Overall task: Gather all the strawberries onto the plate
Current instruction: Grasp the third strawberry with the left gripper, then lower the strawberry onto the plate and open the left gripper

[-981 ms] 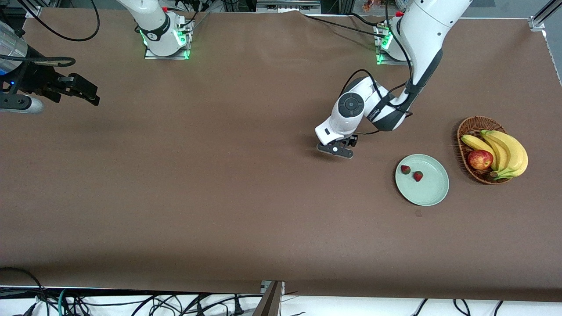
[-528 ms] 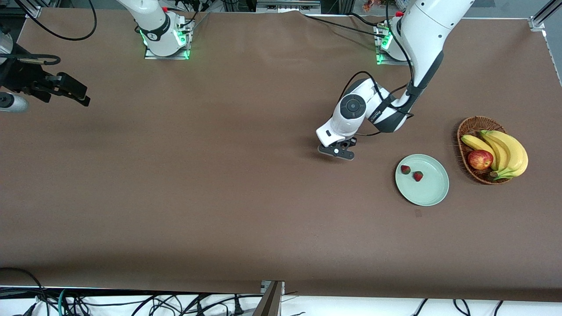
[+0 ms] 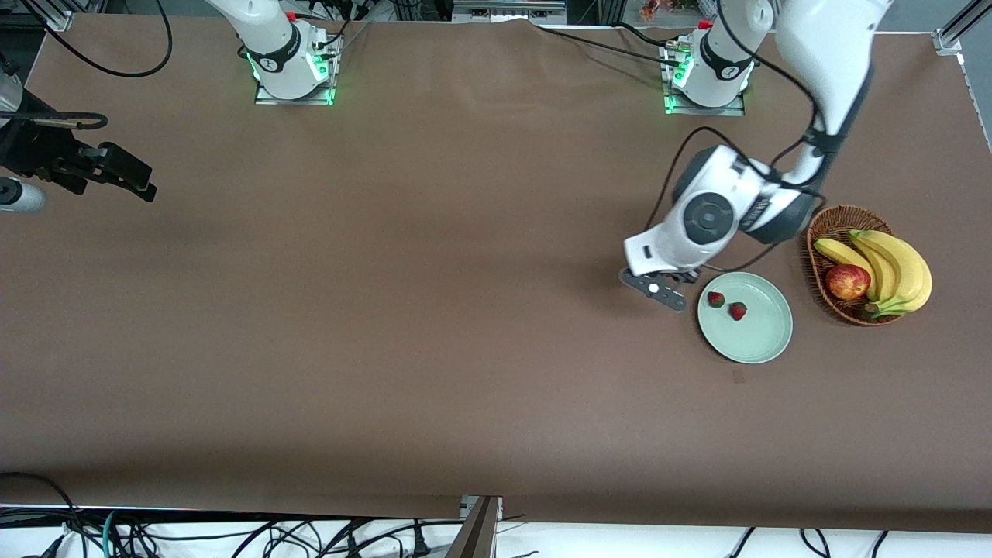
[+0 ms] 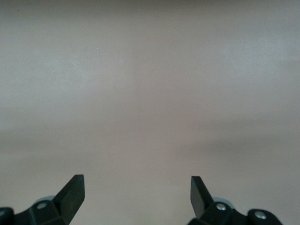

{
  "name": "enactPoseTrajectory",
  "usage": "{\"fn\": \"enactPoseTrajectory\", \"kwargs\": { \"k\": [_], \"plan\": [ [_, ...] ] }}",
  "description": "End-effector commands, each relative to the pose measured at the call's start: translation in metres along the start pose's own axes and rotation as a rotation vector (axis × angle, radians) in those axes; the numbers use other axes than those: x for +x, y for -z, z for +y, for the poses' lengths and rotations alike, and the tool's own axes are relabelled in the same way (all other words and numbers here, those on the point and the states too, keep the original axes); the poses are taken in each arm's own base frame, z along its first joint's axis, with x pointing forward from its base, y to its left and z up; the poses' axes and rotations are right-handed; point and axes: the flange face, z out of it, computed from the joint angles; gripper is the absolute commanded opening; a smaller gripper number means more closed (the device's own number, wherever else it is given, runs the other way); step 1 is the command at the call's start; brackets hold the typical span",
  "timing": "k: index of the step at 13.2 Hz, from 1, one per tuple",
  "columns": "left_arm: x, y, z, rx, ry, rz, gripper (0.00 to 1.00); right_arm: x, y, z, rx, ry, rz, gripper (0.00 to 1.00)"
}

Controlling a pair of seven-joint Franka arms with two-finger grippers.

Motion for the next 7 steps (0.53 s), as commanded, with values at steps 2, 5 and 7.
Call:
{"fn": "enactPoseTrajectory", "kwargs": {
  "k": [2, 5, 7],
  "plan": [
    [-0.023, 0.019, -0.070, -0.045, -0.219, 0.012, 0.02, 0.001, 0.008, -0.001, -0.002, 0.006, 0.012, 1.00],
    [-0.045, 0.025, -0.123, -0.049, -0.361, 0.041, 0.04, 0.002, 0.008, 0.001, -0.001, 0.006, 0.011, 1.00],
    [-0.064, 0.018, -0.153, -0.061, -0.461, 0.048, 0.07, 0.002, 0.007, 0.000, -0.001, 0.006, 0.011, 1.00]
  ]
}}
